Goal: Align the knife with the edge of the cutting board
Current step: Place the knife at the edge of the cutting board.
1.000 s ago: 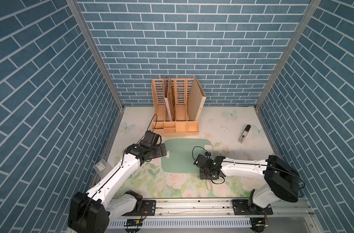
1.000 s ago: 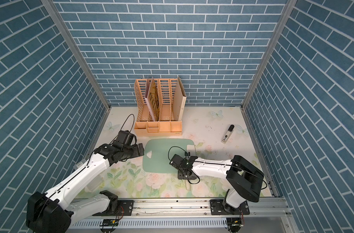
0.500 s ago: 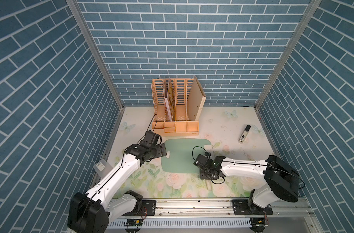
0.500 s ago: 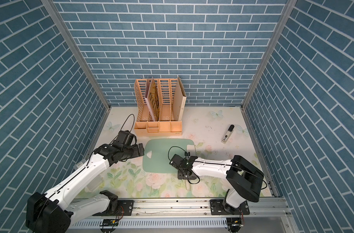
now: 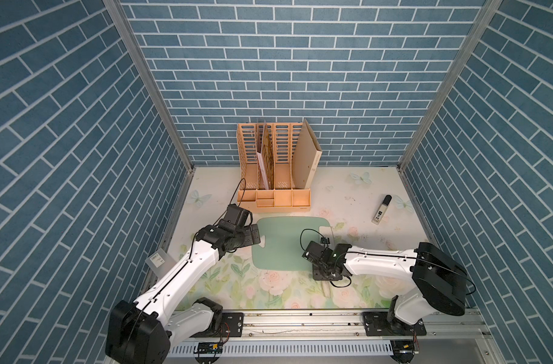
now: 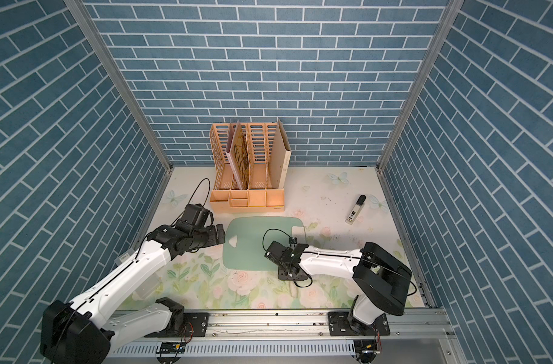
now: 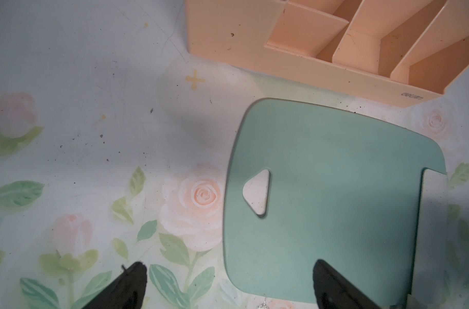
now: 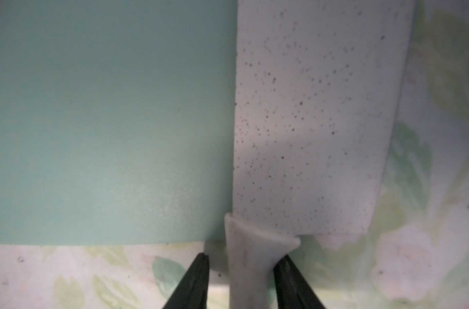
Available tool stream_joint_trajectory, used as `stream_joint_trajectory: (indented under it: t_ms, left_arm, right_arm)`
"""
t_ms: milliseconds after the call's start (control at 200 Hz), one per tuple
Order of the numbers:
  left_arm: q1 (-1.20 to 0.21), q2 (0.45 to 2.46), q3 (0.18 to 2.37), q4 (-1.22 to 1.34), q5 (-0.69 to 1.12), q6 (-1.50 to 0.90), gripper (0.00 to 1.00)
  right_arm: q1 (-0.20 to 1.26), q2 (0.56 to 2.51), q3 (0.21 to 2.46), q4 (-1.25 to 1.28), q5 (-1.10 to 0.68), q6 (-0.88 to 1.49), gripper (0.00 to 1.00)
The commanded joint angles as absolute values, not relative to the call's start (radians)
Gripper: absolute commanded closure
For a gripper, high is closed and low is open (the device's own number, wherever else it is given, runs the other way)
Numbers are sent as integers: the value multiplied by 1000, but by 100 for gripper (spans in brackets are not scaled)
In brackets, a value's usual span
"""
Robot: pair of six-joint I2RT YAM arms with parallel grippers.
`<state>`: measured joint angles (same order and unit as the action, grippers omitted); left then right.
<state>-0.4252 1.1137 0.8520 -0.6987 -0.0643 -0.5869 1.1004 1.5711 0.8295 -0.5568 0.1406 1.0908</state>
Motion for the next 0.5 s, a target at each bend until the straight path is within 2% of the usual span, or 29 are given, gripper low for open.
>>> stream_joint_trajectory:
  t_ms: [0,495]
  left_arm:
    - [-433,1111,844,-715,-80,-586,0]
    - [-436,1109,844,-714,-80,-586,0]
  right_arm:
    - [1094,1616,811,-622,140,1083,59]
    - [1094,1614,801,-612,132,1083,61]
